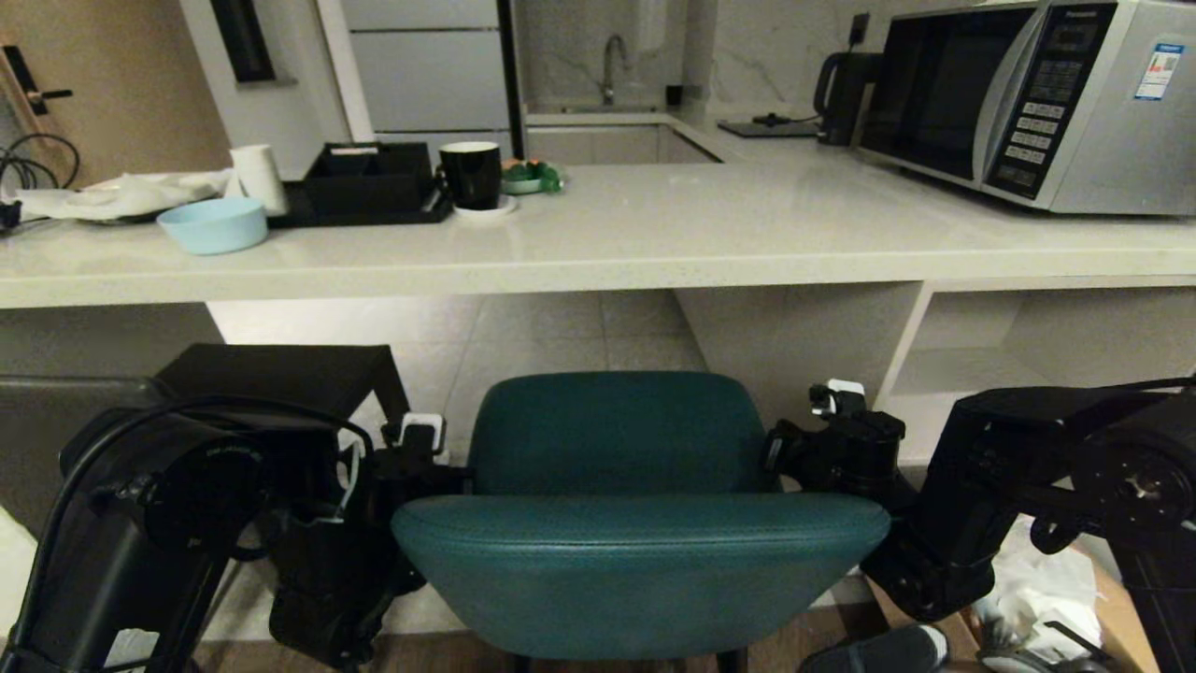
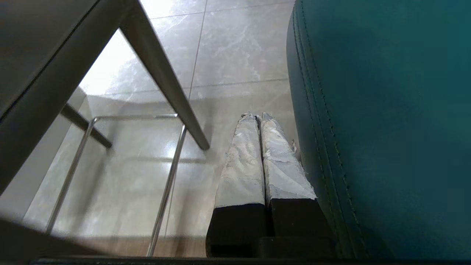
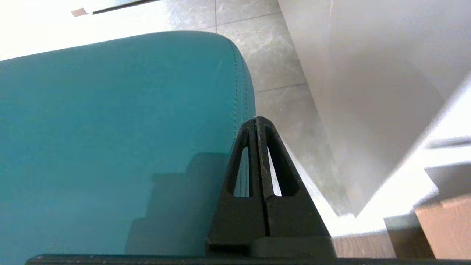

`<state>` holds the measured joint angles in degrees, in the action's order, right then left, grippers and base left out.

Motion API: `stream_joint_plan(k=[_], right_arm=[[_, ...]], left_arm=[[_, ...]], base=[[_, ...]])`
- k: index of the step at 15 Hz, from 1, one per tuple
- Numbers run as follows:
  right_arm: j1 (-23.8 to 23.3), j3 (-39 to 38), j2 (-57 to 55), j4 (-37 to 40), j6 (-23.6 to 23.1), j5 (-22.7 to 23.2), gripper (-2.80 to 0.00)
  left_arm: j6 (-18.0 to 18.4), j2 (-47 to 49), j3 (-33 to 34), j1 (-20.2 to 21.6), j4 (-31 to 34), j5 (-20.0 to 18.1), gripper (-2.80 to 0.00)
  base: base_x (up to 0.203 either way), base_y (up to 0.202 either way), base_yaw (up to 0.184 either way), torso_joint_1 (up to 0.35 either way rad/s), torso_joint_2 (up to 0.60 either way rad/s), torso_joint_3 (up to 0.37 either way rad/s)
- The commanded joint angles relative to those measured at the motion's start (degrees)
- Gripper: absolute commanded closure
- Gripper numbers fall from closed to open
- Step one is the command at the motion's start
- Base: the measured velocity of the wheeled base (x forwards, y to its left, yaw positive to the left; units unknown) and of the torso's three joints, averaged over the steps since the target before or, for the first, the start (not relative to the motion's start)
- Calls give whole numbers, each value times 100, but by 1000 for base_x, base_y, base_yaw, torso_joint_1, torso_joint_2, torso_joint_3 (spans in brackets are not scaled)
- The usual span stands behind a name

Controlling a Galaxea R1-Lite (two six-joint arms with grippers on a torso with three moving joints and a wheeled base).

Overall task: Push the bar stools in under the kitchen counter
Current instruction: Pull the blue chair out from under the dining table

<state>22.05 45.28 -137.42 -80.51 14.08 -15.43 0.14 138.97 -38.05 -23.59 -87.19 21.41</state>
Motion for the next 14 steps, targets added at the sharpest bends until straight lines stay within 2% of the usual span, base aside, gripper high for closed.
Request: stream_joint_plan(k=[1,4,10,14], right_arm=[[1,8,-4,-44,7,-4,0],[18,-14,18,-44,5,-4,0],[317,-472,376,-87,7,-204,0],[658,-1142,673,-453,-10,-197,0]], left_arm=[[3,42,-1,-445,-47,4,0],[3,33,-31,-442,-47,13,0],[106,235,-456,-244,-47,-4,0],[157,268,-1097,-2,10,-114,0]], base=[[-186,0,0,-2,7,2],[-135,0,-2,-5,1,2],[0,0,0,0,0,0],[0,0,0,0,0,0]])
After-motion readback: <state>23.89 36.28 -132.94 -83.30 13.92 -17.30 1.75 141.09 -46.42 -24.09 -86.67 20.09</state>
